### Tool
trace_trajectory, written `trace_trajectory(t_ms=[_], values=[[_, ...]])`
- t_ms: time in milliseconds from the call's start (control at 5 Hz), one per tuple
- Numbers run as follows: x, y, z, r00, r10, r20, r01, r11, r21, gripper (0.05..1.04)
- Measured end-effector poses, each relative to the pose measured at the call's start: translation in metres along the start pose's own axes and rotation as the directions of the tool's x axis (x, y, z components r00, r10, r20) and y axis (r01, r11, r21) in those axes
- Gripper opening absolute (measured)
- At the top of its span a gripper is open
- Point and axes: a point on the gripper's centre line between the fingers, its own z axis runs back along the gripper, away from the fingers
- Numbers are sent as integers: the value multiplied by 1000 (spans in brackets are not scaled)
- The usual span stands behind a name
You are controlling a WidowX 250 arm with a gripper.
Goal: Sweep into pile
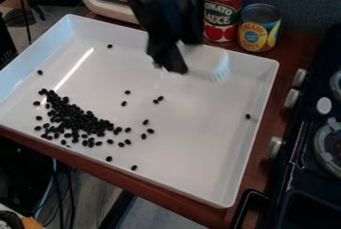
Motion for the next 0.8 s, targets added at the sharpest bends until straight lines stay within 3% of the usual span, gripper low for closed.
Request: trace_trajectory(t_ms=[200,400,600,800], values=[[-11,-12,-21,974,-207,-94,213,976,50,710],[4,-26,-42,946,-279,-163,293,954,66,710],[22,-31,-46,950,-263,-168,277,959,64,710],[37,-31,-49,951,-277,-137,285,958,45,710]])
